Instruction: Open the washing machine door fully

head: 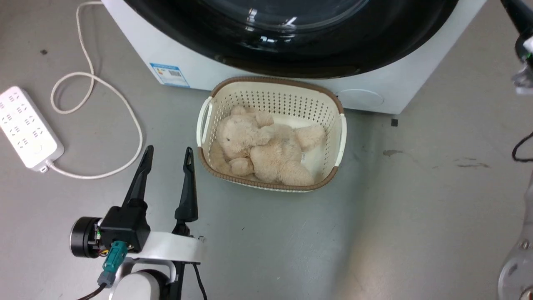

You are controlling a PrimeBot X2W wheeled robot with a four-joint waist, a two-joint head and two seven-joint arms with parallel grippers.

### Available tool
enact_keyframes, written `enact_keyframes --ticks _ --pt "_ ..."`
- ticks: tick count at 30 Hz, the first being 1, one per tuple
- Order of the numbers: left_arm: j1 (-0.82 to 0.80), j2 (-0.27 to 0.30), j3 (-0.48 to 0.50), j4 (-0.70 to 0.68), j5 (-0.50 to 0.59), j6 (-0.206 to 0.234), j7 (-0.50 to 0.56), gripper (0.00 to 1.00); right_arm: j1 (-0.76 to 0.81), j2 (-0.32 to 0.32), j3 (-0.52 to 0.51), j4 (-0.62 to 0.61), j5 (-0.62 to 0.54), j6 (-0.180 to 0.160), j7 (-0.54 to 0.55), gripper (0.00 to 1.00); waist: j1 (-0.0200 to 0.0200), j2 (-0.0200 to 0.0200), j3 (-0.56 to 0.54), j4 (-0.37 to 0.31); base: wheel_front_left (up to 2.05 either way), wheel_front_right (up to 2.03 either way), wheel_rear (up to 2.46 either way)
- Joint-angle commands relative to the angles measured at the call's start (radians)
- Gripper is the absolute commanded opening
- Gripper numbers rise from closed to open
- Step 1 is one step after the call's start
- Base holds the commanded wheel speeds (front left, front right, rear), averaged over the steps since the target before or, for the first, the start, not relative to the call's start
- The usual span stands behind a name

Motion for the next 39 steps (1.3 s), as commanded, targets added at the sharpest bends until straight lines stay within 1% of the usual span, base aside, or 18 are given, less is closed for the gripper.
enact_keyframes --ticks 1,9,16,17,22,23,27,32,34,37,39 --pt "-0.022 0.001 -0.006 -0.009 -0.007 0.006 -0.012 1.0 -0.058 -0.008 -0.024 0.034 0.015 0.0 0.029 0.0 -0.0001 0.0 0.011 0.006 0.0 0.0 0.0" --pt "-0.035 0.001 -0.02 -0.02 -0.015 0.013 -0.028 1.0 -0.22 -0.013 -0.118 0.17 0.008 0.0 0.163 0.0 -0.0001 0.0 0.049 0.023 0.0 0.0 0.0" --pt "-0.054 0.001 -0.034 -0.044 -0.023 0.023 -0.043 1.0 -0.336 -0.007 -0.195 0.222 0.004 0.0 0.241 0.0 -0.0001 0.0 0.088 0.039 0.0 0.0 0.0" --pt "-0.061 0.001 -0.039 -0.048 -0.027 0.027 -0.049 1.0 -0.378 -0.006 -0.231 0.238 -0.002 0.0 0.269 0.0 -0.0001 0.0 0.103 0.046 0.0 0.0 0.0" --pt "-0.07 0.001 -0.046 -0.056 -0.034 0.033 -0.06 1.0 -0.432 0.004 -0.278 0.254 -0.017 0.0 0.328 0.0 -0.0001 0.0 0.124 0.054 0.0 0.0 0.0" --pt "-0.075 0.001 -0.051 -0.06 -0.04 0.036 -0.066 1.0 -0.448 0.012 -0.293 0.25 -0.03 0.0 0.369 0.0 -0.0001 0.0 0.135 0.059 0.0 0.0 0.0" --pt "-0.08 0.001 -0.058 -0.063 -0.045 0.042 -0.074 1.0 -0.445 0.028 -0.313 0.238 -0.035 -0.001 0.443 0.0 -0.0001 0.0 0.143 0.064 0.0 0.0 0.0" --pt "-0.076 0.001 -0.063 -0.059 -0.05 0.046 -0.085 1.0 -0.416 0.043 -0.365 0.208 -0.008 -0.001 0.541 0.0 -0.0001 0.0 0.122 0.065 0.0 0.0 0.0" --pt "-0.068 0.001 -0.062 -0.054 -0.056 0.046 -0.089 1.0 -0.384 0.047 -0.381 0.199 0.008 -0.001 0.574 0.0 -0.0001 0.0 0.098 0.06 0.0 0.0 0.0" --pt "-0.041 0.001 -0.057 -0.031 -0.058 0.04 -0.089 1.0 -0.289 0.051 -0.361 0.175 0.023 -0.001 0.598 0.0 -0.0001 0.0 0.044 0.047 0.0 0.0 0.0" --pt "-0.026 0.001 -0.057 -0.018 -0.058 0.036 -0.089 1.0 -0.236 0.051 -0.34 0.184 0.063 -0.001 0.603 0.0 -0.0001 0.0 0.006 0.042 0.0 0.0 0.0"
